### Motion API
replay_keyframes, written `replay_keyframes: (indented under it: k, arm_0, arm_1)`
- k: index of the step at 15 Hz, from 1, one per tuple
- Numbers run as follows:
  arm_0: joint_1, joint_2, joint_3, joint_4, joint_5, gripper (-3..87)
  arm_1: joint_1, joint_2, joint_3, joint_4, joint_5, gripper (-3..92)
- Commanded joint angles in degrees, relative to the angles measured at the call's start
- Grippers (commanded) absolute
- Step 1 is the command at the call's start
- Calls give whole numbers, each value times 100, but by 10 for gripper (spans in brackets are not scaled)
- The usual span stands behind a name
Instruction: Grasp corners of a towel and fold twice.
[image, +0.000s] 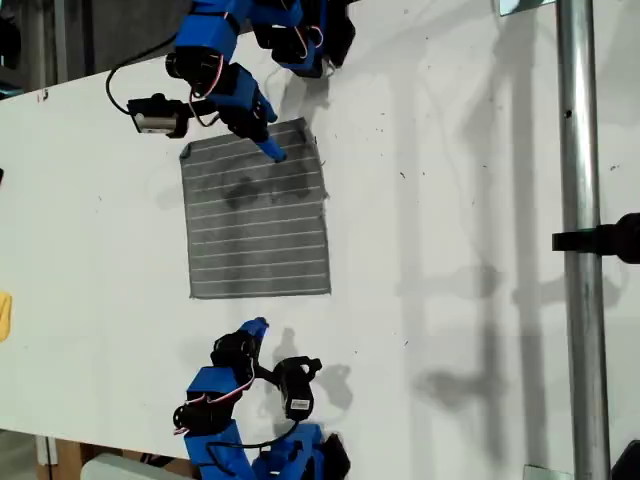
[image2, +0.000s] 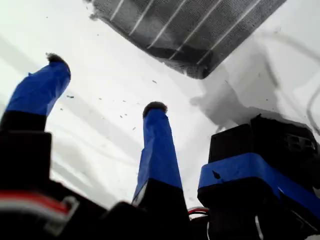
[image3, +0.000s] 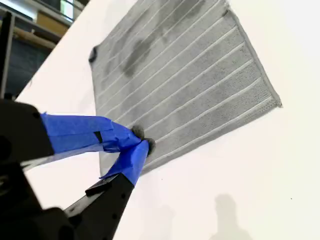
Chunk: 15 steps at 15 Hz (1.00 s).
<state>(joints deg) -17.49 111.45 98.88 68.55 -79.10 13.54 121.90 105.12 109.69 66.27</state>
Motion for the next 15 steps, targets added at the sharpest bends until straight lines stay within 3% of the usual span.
replay_keyframes:
  k: [1,4,7,11,15]
  arm_0:
    - [70,123,-70,-123,35,-29]
    - [35,88,9,-149,158,-29]
    - [26,123,114,-114,264,-29]
    - [0,211,264,-62,360,-29]
    - [-44,387,483,-44,404,-29]
  arm_1:
    - [-123,-97,492,334,826,329]
    - [62,220,1960,-765,1354,328]
    - [-9,-132,2065,-1020,1564,325]
    - [316,-202,3384,-2619,1564,330]
    - [1072,-853,3841,-3700,914,329]
